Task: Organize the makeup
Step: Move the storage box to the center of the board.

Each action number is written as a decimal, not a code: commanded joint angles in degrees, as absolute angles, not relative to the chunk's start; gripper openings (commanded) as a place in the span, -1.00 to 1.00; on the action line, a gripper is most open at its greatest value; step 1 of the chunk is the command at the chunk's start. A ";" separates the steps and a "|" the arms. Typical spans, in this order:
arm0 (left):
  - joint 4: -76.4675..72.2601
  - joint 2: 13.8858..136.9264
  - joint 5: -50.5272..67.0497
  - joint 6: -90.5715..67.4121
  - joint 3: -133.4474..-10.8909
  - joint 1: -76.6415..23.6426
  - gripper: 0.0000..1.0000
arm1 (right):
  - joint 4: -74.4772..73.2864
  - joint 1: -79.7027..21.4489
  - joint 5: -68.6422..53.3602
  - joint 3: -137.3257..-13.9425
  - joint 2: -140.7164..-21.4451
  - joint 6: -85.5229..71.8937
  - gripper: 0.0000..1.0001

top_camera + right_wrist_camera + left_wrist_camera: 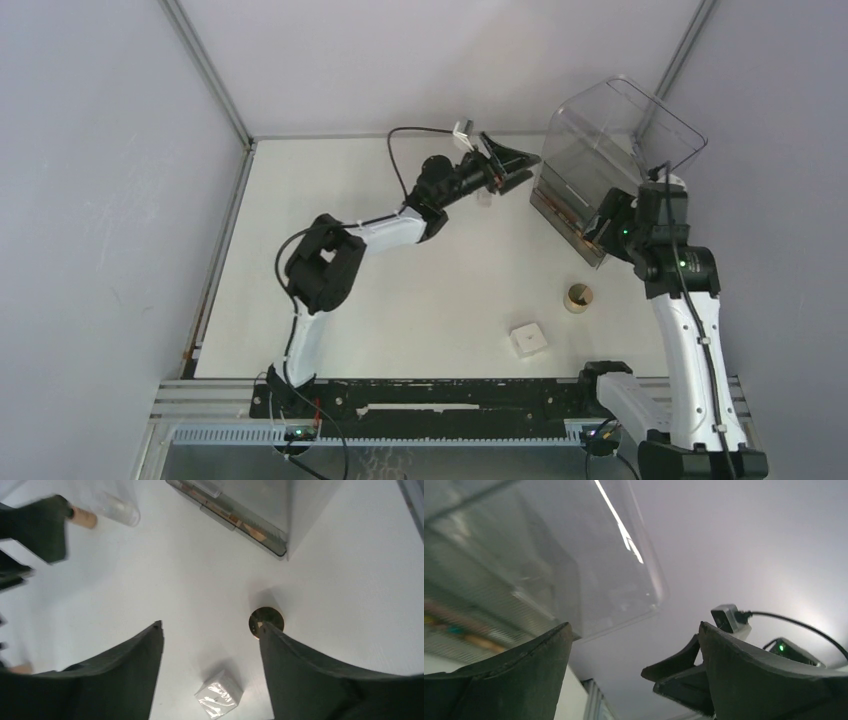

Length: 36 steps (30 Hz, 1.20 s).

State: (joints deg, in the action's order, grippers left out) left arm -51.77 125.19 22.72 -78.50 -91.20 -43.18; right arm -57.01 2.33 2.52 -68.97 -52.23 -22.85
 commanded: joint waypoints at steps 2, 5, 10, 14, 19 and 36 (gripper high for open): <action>-41.66 107.35 21.69 -66.37 -81.76 -37.22 1.00 | -46.37 -14.33 13.57 -63.24 -54.75 -17.07 0.46; -26.98 97.75 16.98 -57.50 -75.60 -33.76 1.00 | -44.11 -25.48 27.87 -63.28 -61.77 -11.42 0.49; -5.70 83.20 8.45 -52.29 -69.76 -27.24 1.00 | -40.80 -28.35 35.83 -63.72 -74.16 -6.03 0.53; 0.64 75.22 4.99 -52.76 -63.63 -21.52 1.00 | -36.28 -28.70 39.46 -64.73 -81.23 -1.60 0.53; 4.58 69.12 2.67 -49.83 -60.18 -19.53 1.00 | -29.23 -29.24 51.51 -65.30 -89.34 7.10 0.55; -0.92 78.91 16.05 -48.80 -62.50 -23.16 1.00 | -48.30 -32.41 52.79 -87.58 -88.77 -2.37 0.64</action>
